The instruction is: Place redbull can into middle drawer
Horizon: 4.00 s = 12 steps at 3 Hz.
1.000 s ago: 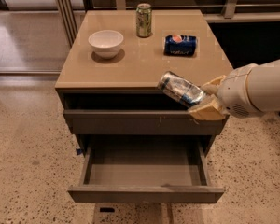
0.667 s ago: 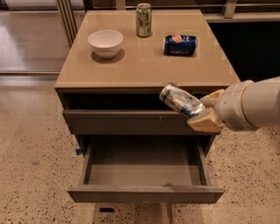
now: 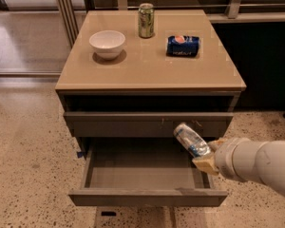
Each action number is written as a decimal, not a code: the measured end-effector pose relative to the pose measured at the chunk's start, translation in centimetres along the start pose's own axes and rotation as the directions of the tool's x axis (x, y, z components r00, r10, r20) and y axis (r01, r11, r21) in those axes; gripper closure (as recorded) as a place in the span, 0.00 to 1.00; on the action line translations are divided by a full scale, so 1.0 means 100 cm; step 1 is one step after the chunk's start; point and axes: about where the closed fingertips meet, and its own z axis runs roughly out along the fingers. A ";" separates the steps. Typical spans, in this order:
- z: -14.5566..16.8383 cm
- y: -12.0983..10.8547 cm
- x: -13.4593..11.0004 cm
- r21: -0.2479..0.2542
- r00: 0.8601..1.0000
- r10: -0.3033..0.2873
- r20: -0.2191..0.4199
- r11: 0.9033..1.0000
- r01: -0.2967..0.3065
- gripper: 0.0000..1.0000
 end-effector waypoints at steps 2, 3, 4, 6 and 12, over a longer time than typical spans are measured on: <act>0.079 0.031 0.071 -0.096 0.985 0.164 -0.059 0.981 -0.169 1.00; 0.124 0.044 0.087 -0.199 0.976 0.197 -0.088 0.957 -0.211 1.00; 0.167 0.048 0.092 -0.270 0.976 0.188 -0.112 0.939 -0.212 1.00; 0.230 0.036 0.100 -0.310 0.973 0.154 -0.171 0.929 -0.202 1.00; 0.253 0.036 0.118 -0.314 0.960 0.153 -0.234 0.923 -0.223 0.12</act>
Offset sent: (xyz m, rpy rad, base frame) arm -0.0149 0.0093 -0.1840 0.2057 0.2780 -0.0770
